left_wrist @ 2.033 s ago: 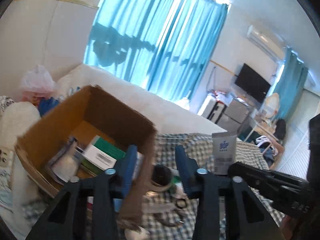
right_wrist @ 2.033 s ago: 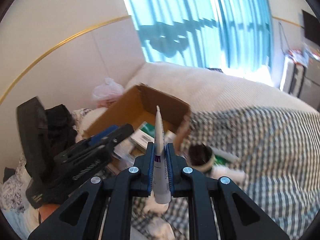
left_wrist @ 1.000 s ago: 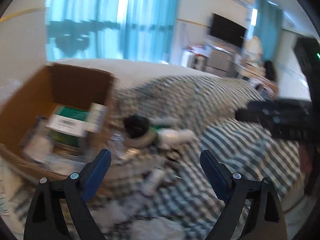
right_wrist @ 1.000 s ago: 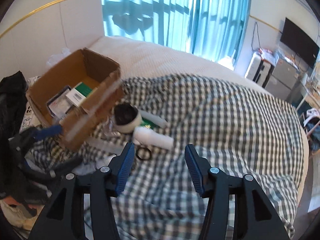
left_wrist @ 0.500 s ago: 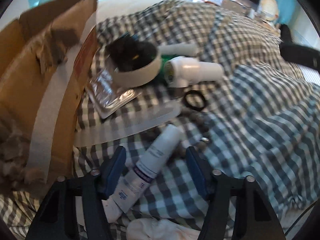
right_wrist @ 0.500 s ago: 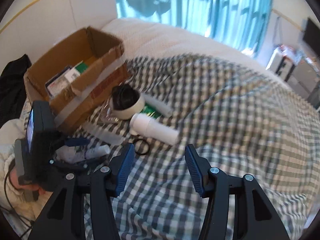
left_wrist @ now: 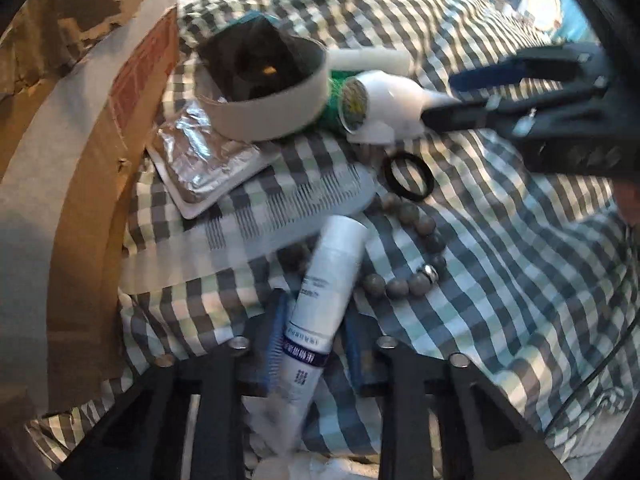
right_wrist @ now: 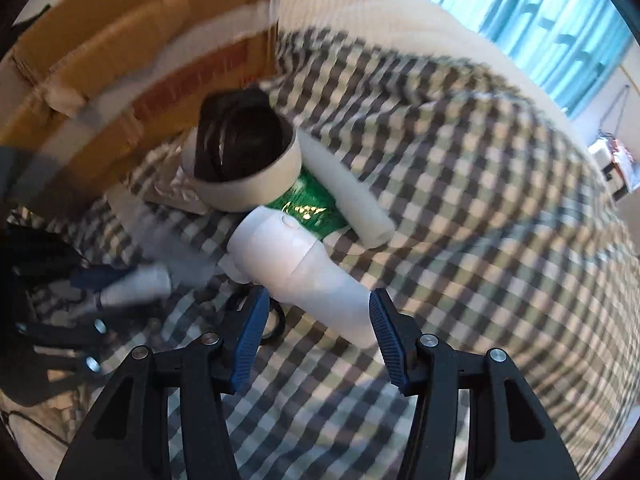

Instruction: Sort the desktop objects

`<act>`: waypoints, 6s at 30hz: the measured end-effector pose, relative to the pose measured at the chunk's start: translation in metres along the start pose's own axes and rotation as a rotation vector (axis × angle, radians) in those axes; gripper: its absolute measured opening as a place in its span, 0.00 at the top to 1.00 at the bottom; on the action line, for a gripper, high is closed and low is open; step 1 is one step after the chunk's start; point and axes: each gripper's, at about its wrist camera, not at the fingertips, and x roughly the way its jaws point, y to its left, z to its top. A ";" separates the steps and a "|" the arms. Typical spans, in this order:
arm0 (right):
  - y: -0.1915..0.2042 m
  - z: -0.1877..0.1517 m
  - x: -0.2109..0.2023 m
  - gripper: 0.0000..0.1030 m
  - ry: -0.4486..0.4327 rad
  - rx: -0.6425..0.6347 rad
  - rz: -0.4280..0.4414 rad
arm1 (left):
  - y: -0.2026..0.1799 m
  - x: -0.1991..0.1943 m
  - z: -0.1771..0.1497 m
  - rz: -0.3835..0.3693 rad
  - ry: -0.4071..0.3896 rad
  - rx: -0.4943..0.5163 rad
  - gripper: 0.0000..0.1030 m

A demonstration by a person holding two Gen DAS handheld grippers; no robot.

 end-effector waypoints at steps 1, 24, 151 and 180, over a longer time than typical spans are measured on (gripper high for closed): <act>-0.001 0.001 0.002 0.46 -0.002 -0.002 -0.001 | 0.002 0.000 0.001 -0.006 -0.006 -0.011 0.83; 0.022 -0.043 -0.066 0.63 -0.136 0.122 -0.063 | 0.008 -0.036 -0.019 -0.080 -0.182 -0.056 0.84; 0.058 -0.082 -0.114 0.28 -0.303 0.253 -0.107 | 0.047 -0.164 0.068 -0.062 -0.580 -0.138 0.77; 0.044 -0.081 -0.076 0.22 -0.151 0.251 -0.047 | 0.031 0.001 0.083 0.048 -0.360 -0.181 0.15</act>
